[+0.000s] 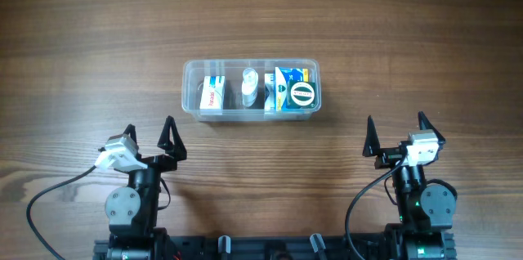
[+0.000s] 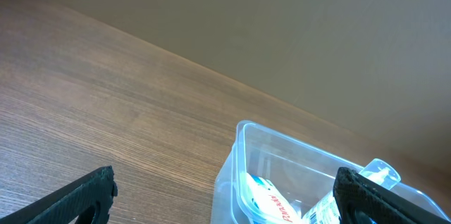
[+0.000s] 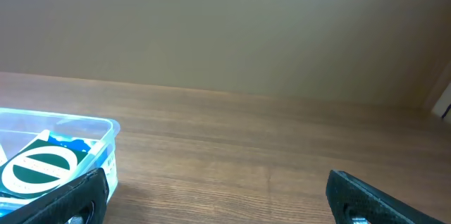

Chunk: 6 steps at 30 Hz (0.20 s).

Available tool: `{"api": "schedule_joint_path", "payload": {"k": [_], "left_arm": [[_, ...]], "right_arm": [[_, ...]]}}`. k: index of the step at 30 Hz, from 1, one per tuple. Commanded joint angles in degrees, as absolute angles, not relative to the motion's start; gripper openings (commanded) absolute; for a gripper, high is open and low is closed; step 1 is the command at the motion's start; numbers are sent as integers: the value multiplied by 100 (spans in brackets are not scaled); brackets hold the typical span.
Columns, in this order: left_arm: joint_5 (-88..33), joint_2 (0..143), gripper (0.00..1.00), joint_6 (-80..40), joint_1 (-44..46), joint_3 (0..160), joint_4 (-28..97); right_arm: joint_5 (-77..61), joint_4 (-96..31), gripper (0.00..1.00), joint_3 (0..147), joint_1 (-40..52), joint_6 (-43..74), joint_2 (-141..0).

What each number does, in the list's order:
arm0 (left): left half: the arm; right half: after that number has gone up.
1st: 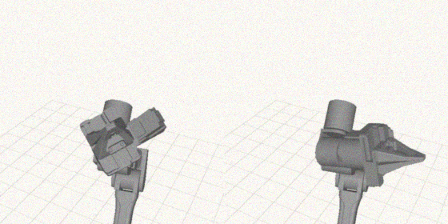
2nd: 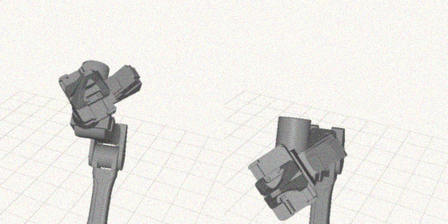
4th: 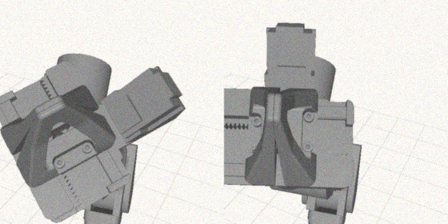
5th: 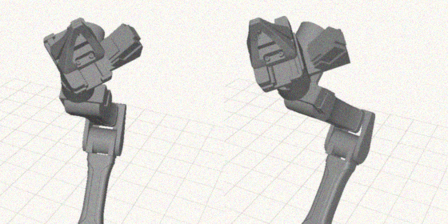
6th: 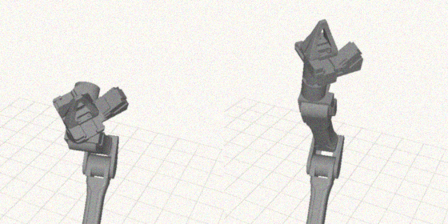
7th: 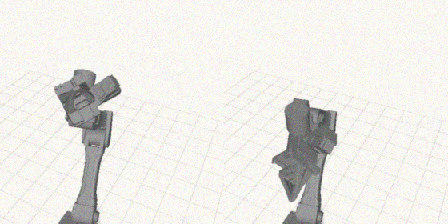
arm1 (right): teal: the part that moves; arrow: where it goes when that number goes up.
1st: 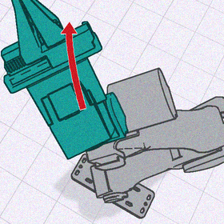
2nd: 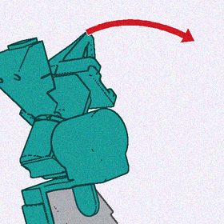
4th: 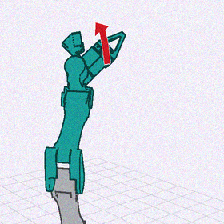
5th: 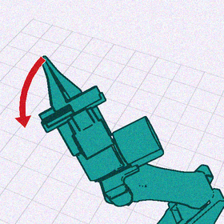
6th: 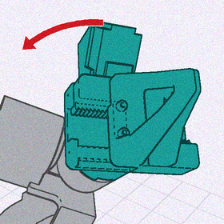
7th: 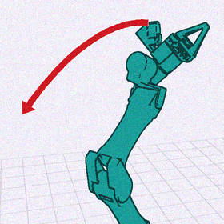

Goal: Pack container

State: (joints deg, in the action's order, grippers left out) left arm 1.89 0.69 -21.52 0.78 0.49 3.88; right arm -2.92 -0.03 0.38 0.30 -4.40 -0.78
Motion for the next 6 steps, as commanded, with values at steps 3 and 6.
{"api": "schedule_joint_path", "payload": {"k": [3, 6], "left_arm": [[246, 16, 100, -2032, 47, 32, 395], [246, 16, 100, -2034, 47, 32, 395]], "right_arm": [[-268, 12, 100, 30, 58, -449, -21], [-268, 12, 100, 30, 58, -451, -21]]}}
